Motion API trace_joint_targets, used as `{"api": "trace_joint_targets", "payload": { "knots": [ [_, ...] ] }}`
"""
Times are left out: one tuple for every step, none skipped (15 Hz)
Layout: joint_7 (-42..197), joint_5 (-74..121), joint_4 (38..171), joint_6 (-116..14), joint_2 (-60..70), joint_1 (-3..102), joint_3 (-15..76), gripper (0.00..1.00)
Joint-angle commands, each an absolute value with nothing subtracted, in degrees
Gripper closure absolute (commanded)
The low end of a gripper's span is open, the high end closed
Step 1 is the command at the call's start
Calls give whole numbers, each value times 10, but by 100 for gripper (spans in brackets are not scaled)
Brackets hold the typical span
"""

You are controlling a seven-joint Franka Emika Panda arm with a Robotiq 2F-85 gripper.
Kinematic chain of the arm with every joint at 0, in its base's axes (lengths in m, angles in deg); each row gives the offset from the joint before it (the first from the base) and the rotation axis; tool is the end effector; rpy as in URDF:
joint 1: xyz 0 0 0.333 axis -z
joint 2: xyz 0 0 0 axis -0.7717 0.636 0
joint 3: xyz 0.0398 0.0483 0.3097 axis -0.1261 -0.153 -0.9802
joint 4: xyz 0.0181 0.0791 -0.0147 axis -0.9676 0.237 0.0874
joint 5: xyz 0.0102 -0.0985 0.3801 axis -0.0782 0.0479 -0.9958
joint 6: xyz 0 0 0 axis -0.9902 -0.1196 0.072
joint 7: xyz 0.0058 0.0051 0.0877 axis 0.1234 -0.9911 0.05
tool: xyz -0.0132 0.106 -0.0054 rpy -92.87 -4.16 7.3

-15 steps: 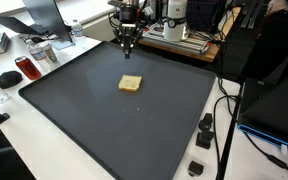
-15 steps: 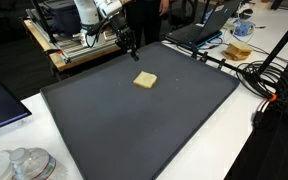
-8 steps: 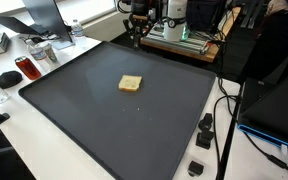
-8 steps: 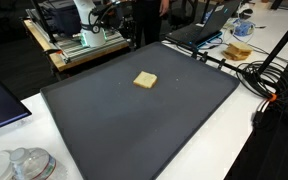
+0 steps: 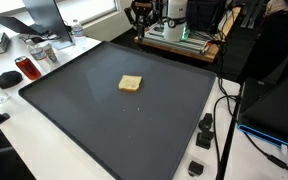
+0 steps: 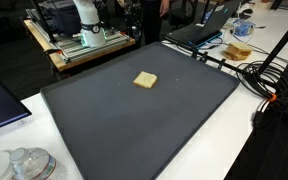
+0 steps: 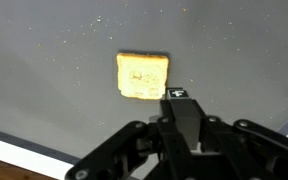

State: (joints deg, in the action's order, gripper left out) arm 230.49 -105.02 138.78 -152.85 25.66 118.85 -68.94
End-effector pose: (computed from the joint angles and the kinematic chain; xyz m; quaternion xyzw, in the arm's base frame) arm 0.4045 0.0315 0.3630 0.9710 0.2099 0.1106 0.0305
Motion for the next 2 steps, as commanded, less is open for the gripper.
{"api": "trace_joint_targets", "payload": {
  "knots": [
    [2386,-1103,1307,-1576,306,1159,-657,94],
    [2401,-1110,1293,-1581,313,1155,-651,94]
  ]
}}
